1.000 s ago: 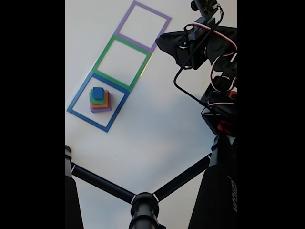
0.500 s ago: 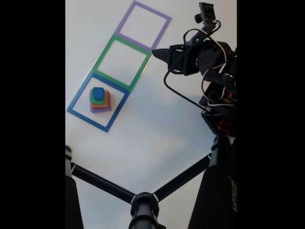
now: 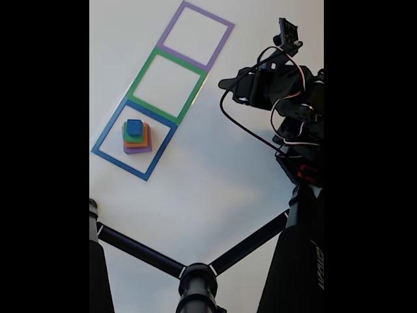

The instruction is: Tower of hanoi

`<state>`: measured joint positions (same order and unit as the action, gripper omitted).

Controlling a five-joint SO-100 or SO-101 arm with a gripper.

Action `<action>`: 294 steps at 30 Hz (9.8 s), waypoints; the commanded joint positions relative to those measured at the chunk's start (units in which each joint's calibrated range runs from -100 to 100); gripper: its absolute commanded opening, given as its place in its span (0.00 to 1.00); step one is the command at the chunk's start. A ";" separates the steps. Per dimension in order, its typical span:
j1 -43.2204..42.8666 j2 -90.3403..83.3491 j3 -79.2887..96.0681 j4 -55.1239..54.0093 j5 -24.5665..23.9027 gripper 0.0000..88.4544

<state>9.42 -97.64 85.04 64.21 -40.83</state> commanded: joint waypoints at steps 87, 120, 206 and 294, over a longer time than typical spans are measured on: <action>-4.24 -2.28 10.87 3.16 -35.17 0.00; -5.30 -2.28 10.60 4.05 -38.04 0.00; -5.30 -2.28 10.60 4.05 -38.04 0.00; -5.30 -2.28 10.60 4.05 -38.04 0.00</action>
<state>4.74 -98.99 96.81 67.67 -78.96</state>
